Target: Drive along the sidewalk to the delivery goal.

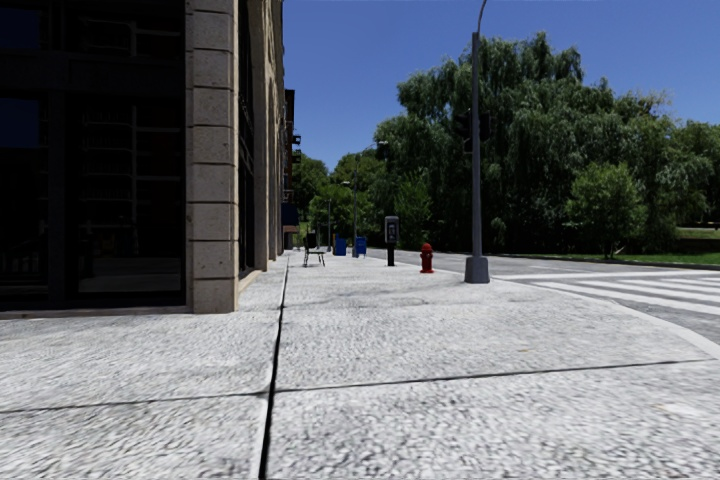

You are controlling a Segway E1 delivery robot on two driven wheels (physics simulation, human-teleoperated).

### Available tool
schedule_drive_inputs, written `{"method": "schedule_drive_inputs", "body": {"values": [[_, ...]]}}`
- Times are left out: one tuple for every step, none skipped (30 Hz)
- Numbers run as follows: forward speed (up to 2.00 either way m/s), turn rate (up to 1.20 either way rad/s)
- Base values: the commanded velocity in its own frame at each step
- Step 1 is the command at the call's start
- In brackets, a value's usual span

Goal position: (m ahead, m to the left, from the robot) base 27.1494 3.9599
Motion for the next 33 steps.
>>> {"method": "schedule_drive_inputs", "body": {"values": [[1.59, 0.0], [1.59, 0.0], [1.7, 0.0], [1.82, 0.0], [1.86, 0.0], [1.88, 0.0], [1.88, 0.0], [1.88, 0.0], [1.88, 0.0], [1.88, 0.0], [1.88, 0.0], [1.88, 0.0], [1.88, 0.0], [1.88, 0.0], [2.0, 0.0], [2.0, 0.0], [2.0, 0.0], [2.0, 0.0], [2.0, 0.0], [2.0, 0.0], [2.0, 0.0], [2.0, 0.0], [2.0, 0.0], [2.0, 0.0], [2.0, 0.0], [2.0, 0.0], [2.0, 0.0], [2.0, 0.0], [2.0, 0.0], [2.0, 0.0], [1.89, 0.0], [1.87, 0.0], [1.9, 0.0]]}}
